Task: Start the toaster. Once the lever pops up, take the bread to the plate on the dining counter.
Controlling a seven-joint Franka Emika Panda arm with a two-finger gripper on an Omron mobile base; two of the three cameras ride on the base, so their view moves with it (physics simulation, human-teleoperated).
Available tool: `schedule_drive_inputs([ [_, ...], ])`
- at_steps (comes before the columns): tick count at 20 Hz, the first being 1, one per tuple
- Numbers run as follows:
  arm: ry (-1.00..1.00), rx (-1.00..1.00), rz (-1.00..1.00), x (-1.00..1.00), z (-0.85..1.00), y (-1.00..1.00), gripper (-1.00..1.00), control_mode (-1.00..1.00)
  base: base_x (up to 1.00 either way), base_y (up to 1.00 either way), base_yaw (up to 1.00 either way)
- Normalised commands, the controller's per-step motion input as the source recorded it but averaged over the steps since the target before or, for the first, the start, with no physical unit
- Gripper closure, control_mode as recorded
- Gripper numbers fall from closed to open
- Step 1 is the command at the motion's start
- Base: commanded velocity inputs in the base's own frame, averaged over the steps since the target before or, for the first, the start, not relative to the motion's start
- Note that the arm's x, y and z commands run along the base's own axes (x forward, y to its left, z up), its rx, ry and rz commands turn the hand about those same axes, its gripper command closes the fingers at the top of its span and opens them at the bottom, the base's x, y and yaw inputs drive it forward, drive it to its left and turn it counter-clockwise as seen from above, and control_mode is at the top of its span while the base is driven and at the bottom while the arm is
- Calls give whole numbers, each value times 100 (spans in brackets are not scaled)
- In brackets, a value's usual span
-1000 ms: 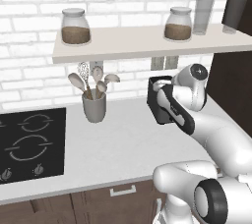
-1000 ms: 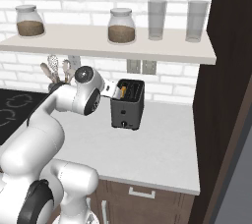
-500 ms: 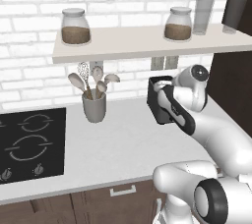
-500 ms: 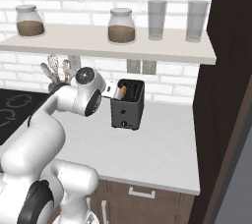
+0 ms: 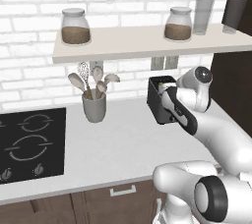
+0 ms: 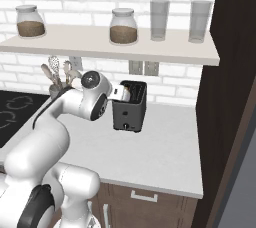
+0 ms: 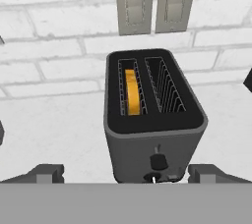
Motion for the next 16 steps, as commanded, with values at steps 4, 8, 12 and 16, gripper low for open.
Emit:
schedule_drive_inputs([
  [4,0,-5,2,11,-2,-14,-100,-100,0,0,0],
  [8,0,0,0,13,-10,-1,-100,-100,0,0,0],
  [12,0,0,0,14,-11,0,-100,-100,0,0,0],
  [16,0,0,0,25,-19,0,-100,-100,0,0,0],
])
